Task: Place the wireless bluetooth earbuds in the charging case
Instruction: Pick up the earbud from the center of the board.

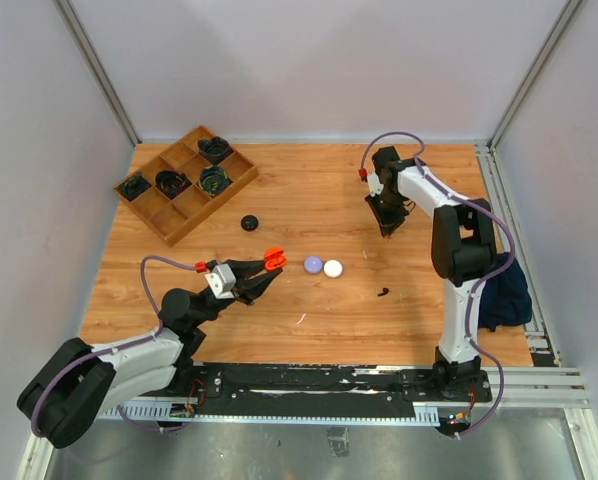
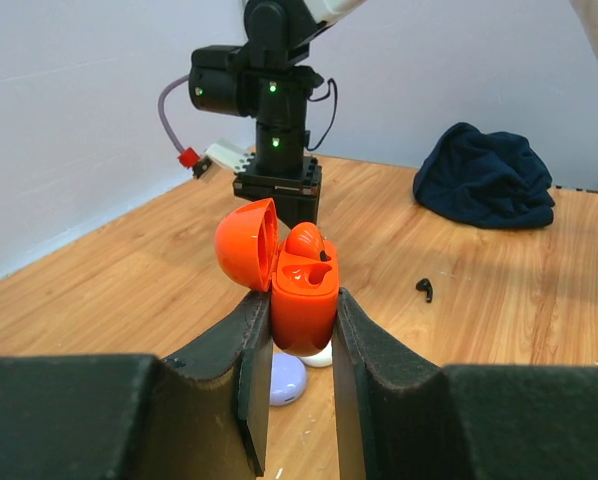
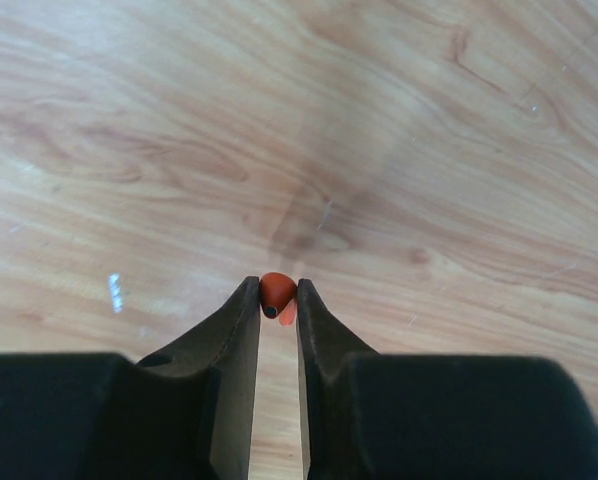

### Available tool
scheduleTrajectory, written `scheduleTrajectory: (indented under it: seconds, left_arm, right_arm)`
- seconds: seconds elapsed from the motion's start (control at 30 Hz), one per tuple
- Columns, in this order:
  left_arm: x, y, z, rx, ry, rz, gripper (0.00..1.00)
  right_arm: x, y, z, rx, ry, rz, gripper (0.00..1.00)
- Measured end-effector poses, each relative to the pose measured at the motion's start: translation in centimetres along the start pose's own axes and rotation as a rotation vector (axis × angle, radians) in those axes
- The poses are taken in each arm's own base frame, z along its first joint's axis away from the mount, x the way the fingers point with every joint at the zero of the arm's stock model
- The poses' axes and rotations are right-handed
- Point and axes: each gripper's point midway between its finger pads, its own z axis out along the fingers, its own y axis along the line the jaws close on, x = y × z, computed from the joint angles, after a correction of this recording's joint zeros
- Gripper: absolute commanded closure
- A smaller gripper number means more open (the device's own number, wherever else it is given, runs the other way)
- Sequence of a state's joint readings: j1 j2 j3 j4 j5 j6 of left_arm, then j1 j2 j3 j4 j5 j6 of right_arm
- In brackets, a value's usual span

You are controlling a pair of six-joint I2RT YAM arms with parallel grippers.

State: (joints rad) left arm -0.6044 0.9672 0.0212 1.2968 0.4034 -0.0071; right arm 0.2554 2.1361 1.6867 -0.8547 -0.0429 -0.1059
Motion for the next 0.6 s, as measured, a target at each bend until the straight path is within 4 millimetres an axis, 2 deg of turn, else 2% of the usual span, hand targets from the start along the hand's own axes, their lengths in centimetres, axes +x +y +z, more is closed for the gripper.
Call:
scheduleTrajectory:
  seconds: [0.13,0.3,0.6]
  left_arm:
    - [0.0,0.1,0.1,-0.002,-0.004,0.002,1.00]
    - [-0.3,0.1,0.2,-0.001,-0.017,0.007,1.00]
    - [-1.1,0.7,1.3,-0.006,-0.034,0.026,1.00]
  right_arm:
    - [-0.8,1.5,-2.6,0.005,-0.079,-0.015,0.86]
    - [-2.1,3.6,-7.5,0.006,-0.240,-0.035,0.86]
    - [-2.4,8.6,-15.0,-0.032,-0.502,-0.095,0.86]
